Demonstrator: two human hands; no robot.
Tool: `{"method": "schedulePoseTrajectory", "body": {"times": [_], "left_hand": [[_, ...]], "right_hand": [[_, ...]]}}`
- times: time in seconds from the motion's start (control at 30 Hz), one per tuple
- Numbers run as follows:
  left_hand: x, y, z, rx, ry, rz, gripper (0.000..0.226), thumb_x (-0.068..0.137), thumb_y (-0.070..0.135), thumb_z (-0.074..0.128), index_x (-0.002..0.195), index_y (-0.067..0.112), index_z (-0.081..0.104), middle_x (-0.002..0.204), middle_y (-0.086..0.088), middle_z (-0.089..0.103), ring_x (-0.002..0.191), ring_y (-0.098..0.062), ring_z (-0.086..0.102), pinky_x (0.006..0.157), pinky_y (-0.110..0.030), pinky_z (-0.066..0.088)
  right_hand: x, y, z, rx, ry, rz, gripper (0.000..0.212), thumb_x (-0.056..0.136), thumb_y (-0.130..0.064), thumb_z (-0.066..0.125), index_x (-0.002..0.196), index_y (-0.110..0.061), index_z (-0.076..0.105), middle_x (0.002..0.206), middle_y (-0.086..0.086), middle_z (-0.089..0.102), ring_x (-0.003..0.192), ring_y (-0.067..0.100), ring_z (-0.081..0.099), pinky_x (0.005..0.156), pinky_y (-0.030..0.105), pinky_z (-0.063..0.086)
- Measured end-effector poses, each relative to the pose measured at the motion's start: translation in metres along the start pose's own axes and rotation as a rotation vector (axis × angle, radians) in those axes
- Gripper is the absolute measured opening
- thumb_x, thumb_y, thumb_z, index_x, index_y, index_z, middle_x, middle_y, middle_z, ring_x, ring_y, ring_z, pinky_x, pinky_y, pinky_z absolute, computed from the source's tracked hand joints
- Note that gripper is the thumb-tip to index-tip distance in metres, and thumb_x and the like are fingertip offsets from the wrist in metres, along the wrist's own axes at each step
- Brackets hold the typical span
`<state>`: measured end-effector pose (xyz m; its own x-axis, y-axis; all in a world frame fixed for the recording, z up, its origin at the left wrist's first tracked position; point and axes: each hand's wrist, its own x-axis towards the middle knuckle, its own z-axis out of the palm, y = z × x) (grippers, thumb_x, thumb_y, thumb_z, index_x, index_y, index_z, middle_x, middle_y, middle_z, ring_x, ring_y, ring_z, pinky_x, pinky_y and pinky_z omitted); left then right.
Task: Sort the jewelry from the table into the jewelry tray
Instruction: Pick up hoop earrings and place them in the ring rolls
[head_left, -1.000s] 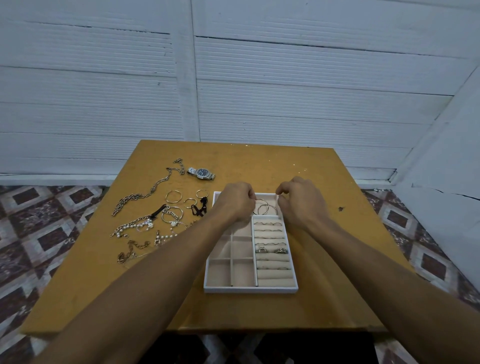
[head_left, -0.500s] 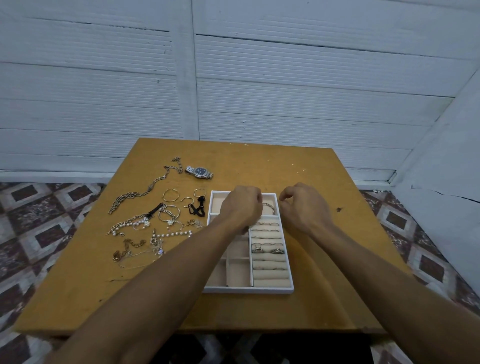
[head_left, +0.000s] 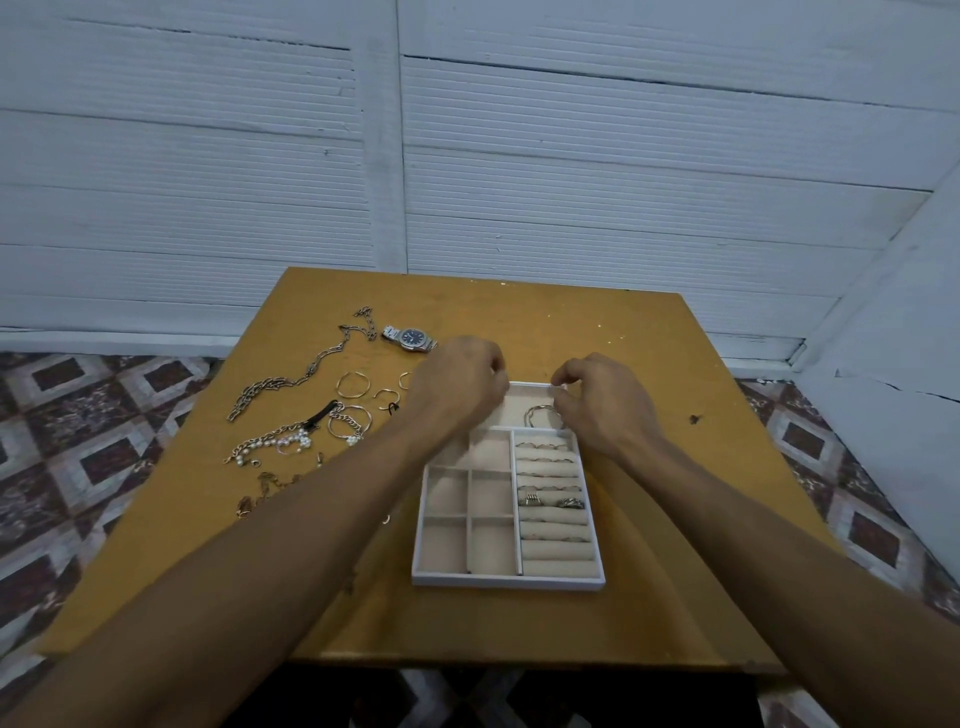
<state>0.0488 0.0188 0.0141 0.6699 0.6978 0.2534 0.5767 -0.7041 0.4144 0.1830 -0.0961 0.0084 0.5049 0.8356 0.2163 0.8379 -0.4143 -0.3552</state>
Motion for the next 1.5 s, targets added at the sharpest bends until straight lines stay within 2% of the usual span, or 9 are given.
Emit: {"method": "schedulePoseTrajectory", "body": {"times": [0.2, 0.33, 0.43, 0.57, 0.8, 0.97, 1.13, 1.27, 1.5], "left_hand": [[0.001, -0.084, -0.036, 0.091, -0.124, -0.169, 0.022, 0.089, 0.027, 0.056, 0.107, 0.02, 0.068, 0.108, -0.002, 0.067, 0.094, -0.018, 0.06, 0.082, -0.034, 0.052], [-0.005, -0.12, -0.043, 0.185, -0.233, -0.187, 0.035, 0.093, 0.033, 0.055, 0.125, 0.019, 0.06, 0.127, -0.008, 0.059, 0.113, -0.023, 0.054, 0.096, -0.038, 0.047], [-0.006, -0.133, -0.043, 0.222, -0.27, -0.187, 0.038, 0.092, 0.032, 0.057, 0.128, 0.02, 0.057, 0.13, -0.009, 0.054, 0.119, -0.025, 0.049, 0.1, -0.039, 0.043], [-0.004, -0.141, -0.042, 0.197, -0.253, -0.209, 0.035, 0.089, 0.028, 0.064, 0.123, 0.018, 0.061, 0.122, -0.009, 0.057, 0.111, -0.024, 0.053, 0.094, -0.037, 0.046], [-0.009, -0.151, -0.045, 0.221, -0.159, -0.244, 0.035, 0.083, 0.043, 0.068, 0.108, 0.019, 0.066, 0.108, -0.005, 0.066, 0.099, -0.022, 0.058, 0.085, -0.037, 0.052], [-0.013, -0.154, -0.047, 0.17, -0.135, -0.27, 0.035, 0.082, 0.041, 0.07, 0.106, 0.017, 0.065, 0.107, -0.006, 0.065, 0.098, -0.022, 0.058, 0.08, -0.034, 0.05], [-0.015, -0.153, -0.049, 0.119, -0.145, -0.276, 0.032, 0.081, 0.04, 0.071, 0.103, 0.017, 0.065, 0.103, -0.005, 0.063, 0.094, -0.021, 0.058, 0.077, -0.034, 0.05], [-0.015, -0.155, -0.05, 0.056, -0.124, -0.296, 0.018, 0.081, 0.032, 0.073, 0.086, 0.02, 0.06, 0.091, -0.004, 0.065, 0.083, -0.02, 0.059, 0.067, -0.03, 0.046], [-0.018, -0.161, -0.053, -0.016, -0.101, -0.307, 0.009, 0.084, 0.023, 0.071, 0.085, 0.016, 0.065, 0.084, -0.003, 0.067, 0.078, -0.018, 0.062, 0.069, -0.032, 0.051]], "right_hand": [[0.012, -0.048, 0.017, 0.082, -0.122, -0.101, 0.024, 0.084, -0.02, 0.056, 0.104, -0.021, 0.07, 0.106, 0.003, 0.065, 0.102, 0.024, 0.056, 0.086, 0.038, 0.046], [0.02, -0.087, 0.032, 0.063, -0.177, -0.175, 0.027, 0.086, -0.023, 0.056, 0.11, -0.023, 0.068, 0.116, 0.002, 0.064, 0.112, 0.025, 0.052, 0.094, 0.044, 0.042], [0.026, -0.112, 0.044, 0.034, -0.223, -0.211, 0.028, 0.086, -0.025, 0.058, 0.113, -0.025, 0.067, 0.121, 0.001, 0.062, 0.117, 0.025, 0.049, 0.096, 0.042, 0.036], [0.03, -0.133, 0.057, -0.017, -0.257, -0.239, 0.027, 0.087, -0.03, 0.059, 0.112, -0.027, 0.067, 0.12, 0.002, 0.061, 0.118, 0.026, 0.047, 0.095, 0.042, 0.034], [0.032, -0.149, 0.067, -0.098, -0.345, -0.303, 0.032, 0.09, -0.041, 0.054, 0.117, -0.029, 0.064, 0.129, 0.001, 0.053, 0.124, 0.025, 0.037, 0.098, 0.047, 0.028], [0.031, -0.155, 0.075, -0.151, -0.371, -0.335, 0.036, 0.088, -0.051, 0.055, 0.119, -0.034, 0.062, 0.135, 0.0, 0.049, 0.127, 0.026, 0.033, 0.099, 0.048, 0.026], [0.03, -0.157, 0.077, -0.157, -0.367, -0.329, 0.034, 0.089, -0.05, 0.055, 0.12, -0.036, 0.06, 0.135, 0.0, 0.048, 0.127, 0.026, 0.033, 0.099, 0.046, 0.025], [0.029, -0.159, 0.079, -0.142, -0.348, -0.327, 0.031, 0.089, -0.046, 0.056, 0.118, -0.035, 0.062, 0.133, 0.0, 0.05, 0.126, 0.025, 0.034, 0.099, 0.046, 0.025], [0.029, -0.161, 0.08, -0.117, -0.318, -0.312, 0.022, 0.09, -0.038, 0.056, 0.109, -0.029, 0.065, 0.127, 0.0, 0.054, 0.123, 0.025, 0.036, 0.099, 0.046, 0.026]]}}
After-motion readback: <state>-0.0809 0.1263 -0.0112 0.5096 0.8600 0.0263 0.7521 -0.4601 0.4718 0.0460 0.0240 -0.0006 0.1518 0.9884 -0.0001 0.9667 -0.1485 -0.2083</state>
